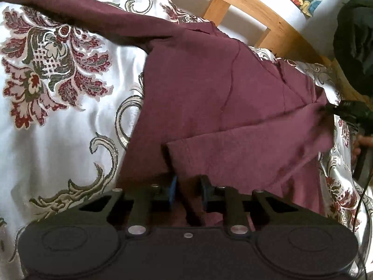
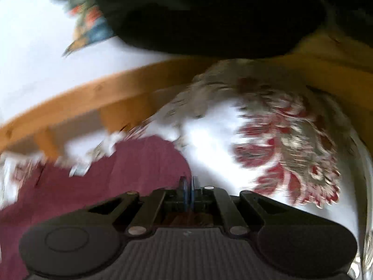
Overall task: Fold small clothes
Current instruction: 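Lay the sleeve on the shirt and open the right tool, then grasp the other sleeve cuff with the left tool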
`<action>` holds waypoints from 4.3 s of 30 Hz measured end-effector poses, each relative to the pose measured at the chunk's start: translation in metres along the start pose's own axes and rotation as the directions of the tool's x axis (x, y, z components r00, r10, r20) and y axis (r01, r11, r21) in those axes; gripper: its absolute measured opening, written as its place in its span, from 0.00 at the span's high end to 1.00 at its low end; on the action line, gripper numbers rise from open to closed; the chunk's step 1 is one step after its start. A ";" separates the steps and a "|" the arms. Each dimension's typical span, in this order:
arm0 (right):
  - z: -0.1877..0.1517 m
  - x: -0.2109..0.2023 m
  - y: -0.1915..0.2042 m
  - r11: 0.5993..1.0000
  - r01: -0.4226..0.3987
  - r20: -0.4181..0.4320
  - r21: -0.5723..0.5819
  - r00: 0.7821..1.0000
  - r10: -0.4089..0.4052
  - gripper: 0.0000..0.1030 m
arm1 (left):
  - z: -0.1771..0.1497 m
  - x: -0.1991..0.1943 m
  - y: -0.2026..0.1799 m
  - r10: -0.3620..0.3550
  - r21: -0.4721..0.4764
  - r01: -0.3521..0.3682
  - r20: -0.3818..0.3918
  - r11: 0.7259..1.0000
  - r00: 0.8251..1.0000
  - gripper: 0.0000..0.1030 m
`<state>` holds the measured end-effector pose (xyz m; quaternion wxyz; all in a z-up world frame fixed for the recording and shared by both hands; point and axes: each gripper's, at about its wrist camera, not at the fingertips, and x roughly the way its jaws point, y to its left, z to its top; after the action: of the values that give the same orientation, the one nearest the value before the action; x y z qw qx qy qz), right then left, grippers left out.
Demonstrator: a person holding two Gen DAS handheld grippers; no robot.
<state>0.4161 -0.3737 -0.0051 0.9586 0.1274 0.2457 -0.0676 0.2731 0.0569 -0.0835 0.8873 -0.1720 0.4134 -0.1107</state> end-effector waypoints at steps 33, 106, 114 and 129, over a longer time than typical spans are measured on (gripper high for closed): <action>-0.136 -0.072 0.032 0.792 0.266 0.198 -0.549 0.962 -0.186 1.00 | -0.008 -0.006 -0.018 -0.004 0.085 0.006 -0.018 0.996 1.000 0.60; -0.156 -0.209 0.083 0.870 -0.122 0.069 -0.477 0.982 0.175 0.00 | 0.132 -0.177 0.113 0.627 0.126 -0.671 0.266 0.731 0.733 0.02; -0.157 -0.209 0.085 0.872 -0.132 0.055 -0.472 0.982 0.179 0.00 | 0.157 -0.146 0.130 0.750 0.275 -0.747 0.120 0.605 0.651 0.20; -0.153 -0.216 0.085 0.870 -0.169 0.066 -0.463 0.972 0.224 0.00 | 0.175 -0.202 0.057 0.505 0.243 -0.501 0.051 0.831 0.862 0.92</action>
<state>0.1745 -0.2355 -0.0115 0.9762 -0.0802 0.1837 0.0824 0.2835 0.2148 0.1390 0.8963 0.0557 0.4336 0.0743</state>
